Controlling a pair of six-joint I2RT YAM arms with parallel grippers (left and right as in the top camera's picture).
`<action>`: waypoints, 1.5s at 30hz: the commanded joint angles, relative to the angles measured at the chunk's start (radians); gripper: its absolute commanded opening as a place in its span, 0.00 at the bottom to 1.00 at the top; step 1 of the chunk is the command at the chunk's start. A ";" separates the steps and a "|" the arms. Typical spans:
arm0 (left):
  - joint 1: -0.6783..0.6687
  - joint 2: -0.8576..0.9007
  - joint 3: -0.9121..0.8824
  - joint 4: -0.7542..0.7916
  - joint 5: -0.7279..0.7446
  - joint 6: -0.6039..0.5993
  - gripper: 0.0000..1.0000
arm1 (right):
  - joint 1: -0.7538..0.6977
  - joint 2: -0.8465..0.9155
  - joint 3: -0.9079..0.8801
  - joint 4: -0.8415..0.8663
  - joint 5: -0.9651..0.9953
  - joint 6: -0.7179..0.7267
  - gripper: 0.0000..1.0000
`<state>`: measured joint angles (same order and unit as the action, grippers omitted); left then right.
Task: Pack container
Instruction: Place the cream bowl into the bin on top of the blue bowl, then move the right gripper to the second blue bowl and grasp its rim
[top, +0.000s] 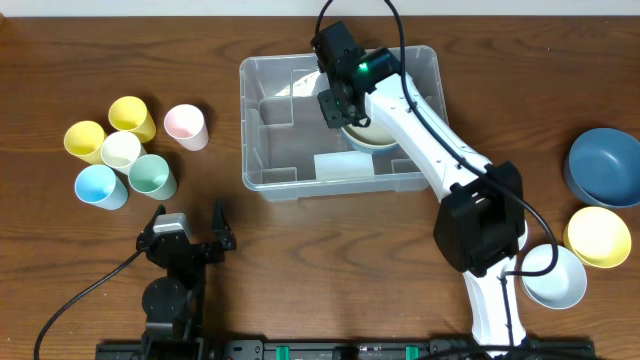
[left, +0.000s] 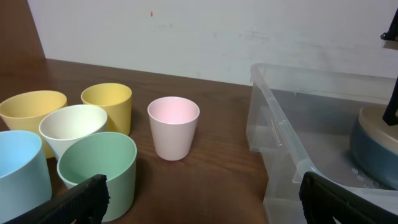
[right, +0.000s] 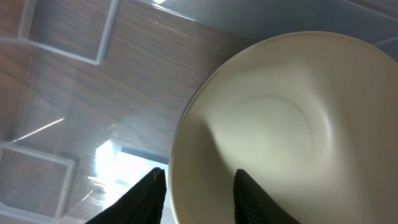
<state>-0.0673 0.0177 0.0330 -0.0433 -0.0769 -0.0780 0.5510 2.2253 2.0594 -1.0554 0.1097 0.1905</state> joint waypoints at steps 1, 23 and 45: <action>0.003 0.000 -0.029 -0.023 -0.001 0.003 0.98 | 0.004 -0.003 0.002 -0.006 0.014 -0.005 0.36; 0.003 0.000 -0.029 -0.023 -0.001 0.003 0.98 | -0.401 -0.402 0.019 -0.340 0.015 0.144 0.52; 0.003 0.000 -0.029 -0.023 -0.001 0.003 0.98 | -0.985 -0.401 -0.269 -0.285 -0.012 0.153 0.57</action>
<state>-0.0673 0.0177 0.0330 -0.0433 -0.0769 -0.0784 -0.3946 1.8252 1.8534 -1.3663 0.1108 0.3626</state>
